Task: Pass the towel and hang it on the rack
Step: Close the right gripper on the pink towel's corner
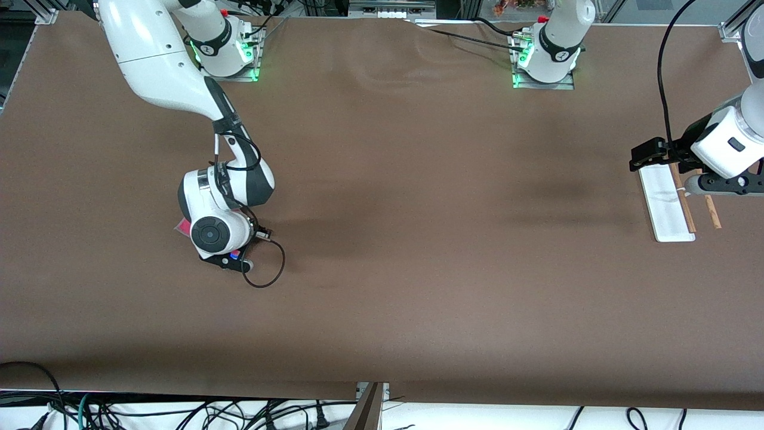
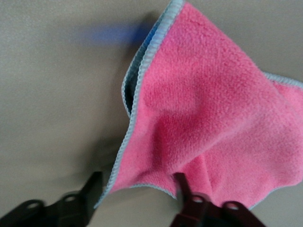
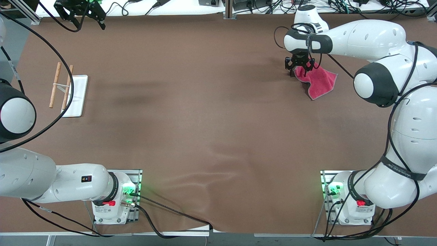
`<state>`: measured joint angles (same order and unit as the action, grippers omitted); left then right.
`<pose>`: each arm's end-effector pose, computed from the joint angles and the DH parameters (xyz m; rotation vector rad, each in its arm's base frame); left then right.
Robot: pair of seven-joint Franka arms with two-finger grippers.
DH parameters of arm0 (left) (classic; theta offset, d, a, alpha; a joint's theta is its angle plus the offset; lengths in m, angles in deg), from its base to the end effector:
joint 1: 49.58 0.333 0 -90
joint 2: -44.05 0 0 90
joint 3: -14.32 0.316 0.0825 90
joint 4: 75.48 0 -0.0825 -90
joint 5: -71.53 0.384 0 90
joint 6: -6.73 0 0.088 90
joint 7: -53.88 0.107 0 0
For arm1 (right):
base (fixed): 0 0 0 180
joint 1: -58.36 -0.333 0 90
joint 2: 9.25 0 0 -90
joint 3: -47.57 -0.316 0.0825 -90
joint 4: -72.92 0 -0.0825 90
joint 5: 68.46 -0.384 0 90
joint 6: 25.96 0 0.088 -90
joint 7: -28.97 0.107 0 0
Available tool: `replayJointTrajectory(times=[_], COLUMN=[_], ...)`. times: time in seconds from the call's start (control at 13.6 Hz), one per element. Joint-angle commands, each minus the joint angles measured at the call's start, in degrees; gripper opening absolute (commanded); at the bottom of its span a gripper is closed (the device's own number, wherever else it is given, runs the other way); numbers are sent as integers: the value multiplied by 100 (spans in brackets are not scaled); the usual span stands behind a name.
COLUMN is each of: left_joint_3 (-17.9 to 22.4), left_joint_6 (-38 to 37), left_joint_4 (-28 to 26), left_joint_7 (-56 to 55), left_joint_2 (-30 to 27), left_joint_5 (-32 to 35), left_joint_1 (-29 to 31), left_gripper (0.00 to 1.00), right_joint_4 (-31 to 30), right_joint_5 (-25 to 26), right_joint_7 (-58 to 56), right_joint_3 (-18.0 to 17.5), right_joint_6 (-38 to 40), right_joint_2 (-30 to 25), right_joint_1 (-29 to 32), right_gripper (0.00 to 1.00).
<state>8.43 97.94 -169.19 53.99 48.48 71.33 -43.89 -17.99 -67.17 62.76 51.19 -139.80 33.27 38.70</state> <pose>0.5728 -0.0005 0.5524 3.1246 -0.0083 -0.1886 0.6308 0.1843 0.1766 2.8813 -0.4177 -0.4146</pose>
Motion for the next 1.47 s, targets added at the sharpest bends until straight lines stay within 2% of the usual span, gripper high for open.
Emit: replayJointTrajectory(times=[0.0, 0.15, 0.22, 0.44, 0.66, 0.74, 1.1, 1.4], left_joint_3=[-17, -17, -17, -17, -8, -8, -8, -17], left_joint_6=[-130, -121, -130, -130, -130, -130, -130, -130], left_joint_4=[169, 169, 169, 169, 169, 169, 169, 169], left_joint_7=[102, 102, 102, 111, 111, 102, 111, 102], left_joint_2=[75, 75, 75, 84, 75, 75, 75, 75], left_joint_5=[-102, -102, -102, -102, -102, -102, -102, -102], left_joint_1=[38, 38, 38, 29, 38, 38, 38, 38], left_gripper=[100, 100, 100, 100, 100, 100, 100, 100], right_joint_4=[3, 29, 29, 47, 82, 187, 890, 1014], right_joint_5=[46, 46, 46, 37, 55, 55, 20, 20], right_joint_7=[76, 75, 32, 40, -12, -12, -39, -21], right_joint_3=[-1, -1, -1, -10, -1, -10, -10, -1], right_joint_6=[47, 47, 47, 47, 47, 47, 556, 627], right_joint_2=[-50, -59, -68, -86, -121, -129, -252, -551], right_joint_1=[6, 6, 6, -11, -20, -20, -11, -20], right_gripper=[60, 53, 45, 32, 4, 0, 0, 0])
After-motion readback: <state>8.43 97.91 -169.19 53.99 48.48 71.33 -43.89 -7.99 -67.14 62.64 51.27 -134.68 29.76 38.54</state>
